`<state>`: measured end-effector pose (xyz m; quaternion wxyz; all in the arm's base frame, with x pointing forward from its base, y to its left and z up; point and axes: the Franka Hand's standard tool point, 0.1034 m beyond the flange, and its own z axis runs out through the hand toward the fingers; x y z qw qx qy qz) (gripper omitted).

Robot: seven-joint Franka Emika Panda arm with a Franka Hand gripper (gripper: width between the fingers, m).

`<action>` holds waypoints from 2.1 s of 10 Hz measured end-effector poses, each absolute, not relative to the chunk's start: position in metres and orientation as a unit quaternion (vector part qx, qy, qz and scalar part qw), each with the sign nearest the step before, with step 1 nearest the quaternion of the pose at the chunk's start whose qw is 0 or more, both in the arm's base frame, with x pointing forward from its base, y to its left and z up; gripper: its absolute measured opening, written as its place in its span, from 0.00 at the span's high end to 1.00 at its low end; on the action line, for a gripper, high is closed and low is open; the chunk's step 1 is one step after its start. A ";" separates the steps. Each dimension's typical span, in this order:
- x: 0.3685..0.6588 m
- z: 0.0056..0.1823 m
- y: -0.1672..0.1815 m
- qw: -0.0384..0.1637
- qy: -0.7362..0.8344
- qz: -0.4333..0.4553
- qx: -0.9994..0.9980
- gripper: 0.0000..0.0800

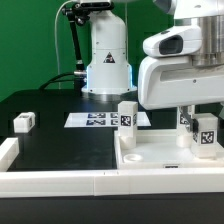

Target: Assemble square table

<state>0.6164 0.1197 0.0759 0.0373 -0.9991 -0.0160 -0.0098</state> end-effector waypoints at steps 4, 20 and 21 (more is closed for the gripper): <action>0.617 0.075 0.116 0.042 0.206 0.003 -0.978 0.64; 0.613 0.074 0.116 0.041 0.491 0.023 -0.870 0.20; 0.612 0.074 0.118 0.043 0.447 0.022 -0.893 0.19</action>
Offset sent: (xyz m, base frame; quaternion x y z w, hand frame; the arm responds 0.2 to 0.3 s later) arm 0.0035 -0.0049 -0.0012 -0.0355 -0.0159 0.3228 0.9457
